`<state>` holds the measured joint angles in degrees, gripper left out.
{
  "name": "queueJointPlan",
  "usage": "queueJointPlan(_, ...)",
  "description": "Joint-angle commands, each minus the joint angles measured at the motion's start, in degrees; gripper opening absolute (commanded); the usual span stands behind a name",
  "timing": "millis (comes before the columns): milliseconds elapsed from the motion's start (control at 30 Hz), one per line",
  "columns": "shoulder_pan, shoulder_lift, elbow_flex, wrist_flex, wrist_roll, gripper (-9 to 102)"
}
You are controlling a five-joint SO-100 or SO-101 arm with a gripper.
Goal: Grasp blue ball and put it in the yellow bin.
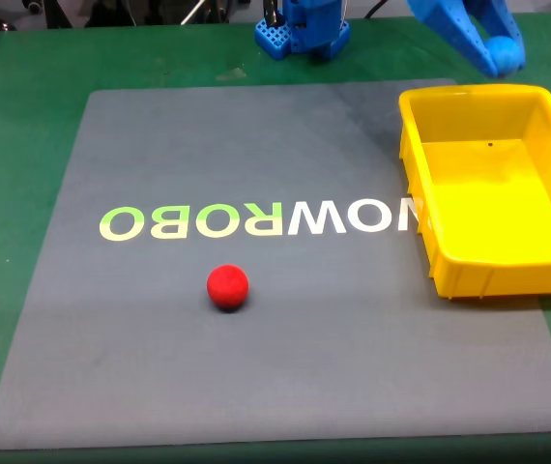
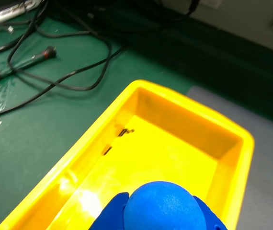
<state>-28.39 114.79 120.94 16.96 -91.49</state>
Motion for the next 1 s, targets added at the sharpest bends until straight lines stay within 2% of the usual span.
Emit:
queueJointPlan(0,-1.2,-0.6,-4.0,-2.1,0.7,0)
queueJointPlan(167,0.4,-1.9,-4.0,-2.5,-0.5,0)
queueJointPlan(200,0.9,-2.0,-4.0,-2.5,-0.6,5)
queueJointPlan(300,2.4,-2.2,-4.0,-2.1,0.1,36)
queueJointPlan(400,3.7,-2.2,-4.0,-1.1,0.5,45)
queueJointPlan(767,5.9,1.1,-4.0,2.1,1.0,44)
queueJointPlan(967,8.1,9.9,0.4,8.1,0.5,38)
